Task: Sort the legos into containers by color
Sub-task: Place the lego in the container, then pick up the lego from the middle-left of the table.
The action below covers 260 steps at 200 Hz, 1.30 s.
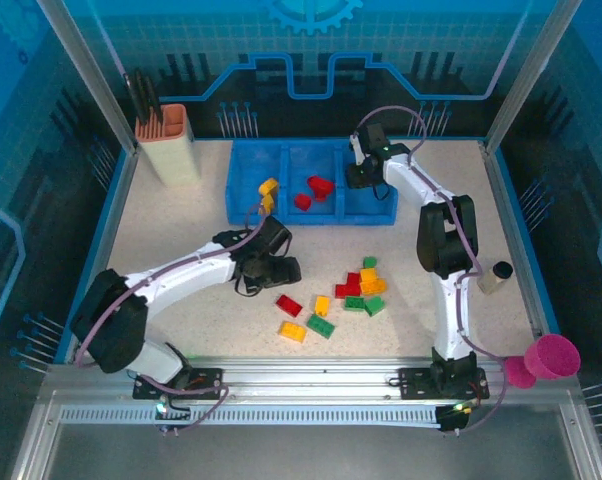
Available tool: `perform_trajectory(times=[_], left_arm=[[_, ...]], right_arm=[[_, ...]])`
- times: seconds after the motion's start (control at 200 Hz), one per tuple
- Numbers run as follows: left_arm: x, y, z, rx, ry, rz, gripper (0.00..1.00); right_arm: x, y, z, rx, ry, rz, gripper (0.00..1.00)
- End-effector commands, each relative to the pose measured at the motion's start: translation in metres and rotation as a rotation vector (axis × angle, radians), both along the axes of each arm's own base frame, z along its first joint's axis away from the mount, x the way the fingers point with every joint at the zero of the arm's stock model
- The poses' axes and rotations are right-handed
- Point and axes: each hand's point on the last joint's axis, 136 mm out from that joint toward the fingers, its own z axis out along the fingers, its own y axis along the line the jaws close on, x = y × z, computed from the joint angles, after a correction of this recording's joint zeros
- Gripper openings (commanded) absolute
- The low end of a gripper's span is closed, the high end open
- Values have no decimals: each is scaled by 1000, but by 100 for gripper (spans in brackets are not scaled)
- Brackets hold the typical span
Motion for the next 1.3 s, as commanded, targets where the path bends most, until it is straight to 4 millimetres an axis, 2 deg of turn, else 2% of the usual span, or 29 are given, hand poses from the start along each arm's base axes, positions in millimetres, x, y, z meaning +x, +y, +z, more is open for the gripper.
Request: perform_trajectory(times=[0.0, 0.145, 0.31, 0.485, 0.585, 0.746, 0.986, 1.121, 1.296], left_arm=[[-7, -9, -3, -22, 69, 72, 79], [-14, -10, -2, -32, 74, 135, 79], [-27, -15, -9, -5, 136, 225, 79], [-43, -14, -23, 96, 206, 330, 74], [-42, -17, -27, 110, 186, 380, 74], [-44, -4, -38, 147, 168, 482, 70], [-37, -11, -59, 150, 174, 500, 65], [-35, -12, -70, 138, 188, 508, 58], [-34, -16, -76, 136, 212, 501, 41]], right_arm=[[0, -7, 10, -3, -22, 10, 46], [0, -8, 20, 7, -44, 32, 54], [1, -11, 38, 48, -72, 37, 55], [-1, -12, 65, 105, -120, 43, 56], [-3, -10, 79, 150, -142, 44, 56], [-8, -10, 96, 184, -177, 48, 57], [-9, -14, 105, 211, -197, 36, 58], [-8, -17, 108, 225, -203, 29, 59], [-10, -20, 111, 222, -209, 21, 59]])
